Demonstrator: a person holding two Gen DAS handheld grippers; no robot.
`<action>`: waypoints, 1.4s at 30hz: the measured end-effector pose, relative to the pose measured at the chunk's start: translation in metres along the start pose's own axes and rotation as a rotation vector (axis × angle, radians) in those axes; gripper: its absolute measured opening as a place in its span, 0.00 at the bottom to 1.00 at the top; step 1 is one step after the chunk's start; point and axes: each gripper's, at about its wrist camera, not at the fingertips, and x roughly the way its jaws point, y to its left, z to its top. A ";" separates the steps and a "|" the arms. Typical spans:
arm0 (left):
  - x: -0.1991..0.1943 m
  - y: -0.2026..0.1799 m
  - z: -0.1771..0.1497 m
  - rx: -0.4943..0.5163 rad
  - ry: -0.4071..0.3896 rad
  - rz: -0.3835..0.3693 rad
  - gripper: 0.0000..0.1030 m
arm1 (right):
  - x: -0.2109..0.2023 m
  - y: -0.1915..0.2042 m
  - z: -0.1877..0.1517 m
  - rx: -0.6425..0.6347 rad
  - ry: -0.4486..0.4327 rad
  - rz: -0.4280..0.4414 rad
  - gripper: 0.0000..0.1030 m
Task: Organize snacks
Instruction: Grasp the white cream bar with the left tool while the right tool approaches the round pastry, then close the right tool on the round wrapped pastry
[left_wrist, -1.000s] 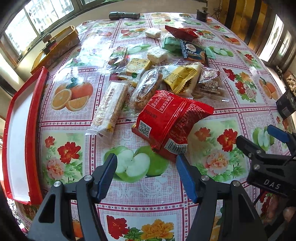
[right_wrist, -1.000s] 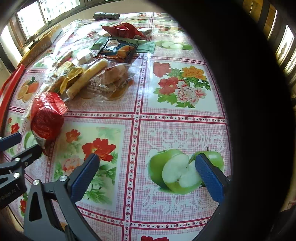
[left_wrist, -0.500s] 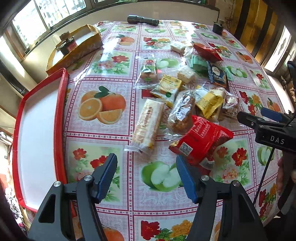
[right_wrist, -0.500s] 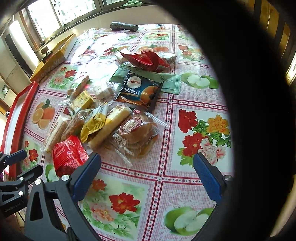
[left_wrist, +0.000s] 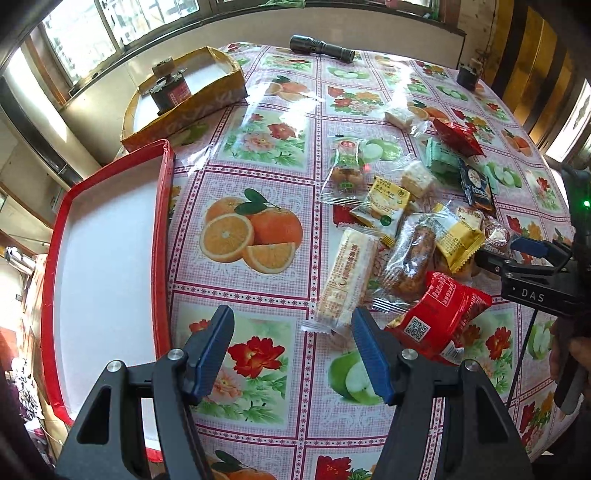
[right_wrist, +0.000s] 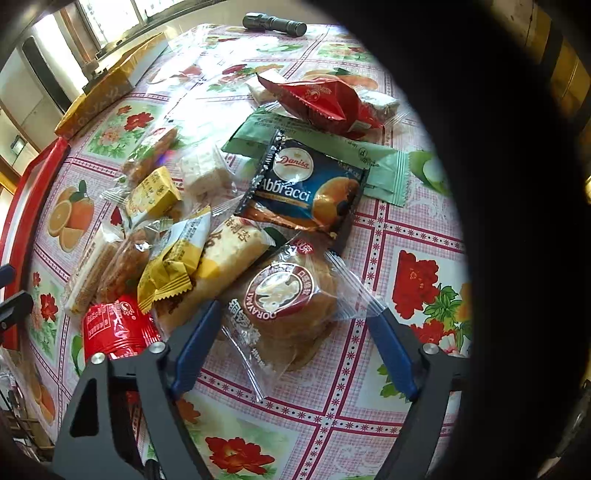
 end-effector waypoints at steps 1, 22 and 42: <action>0.002 0.002 0.002 -0.008 0.002 0.005 0.64 | -0.001 -0.001 0.000 -0.001 -0.006 0.009 0.68; 0.065 -0.027 0.042 0.044 0.180 -0.035 0.65 | -0.015 -0.017 -0.018 0.085 -0.034 0.080 0.38; 0.084 -0.031 0.045 0.078 0.262 -0.115 0.31 | -0.016 -0.013 -0.017 0.097 -0.066 0.055 0.33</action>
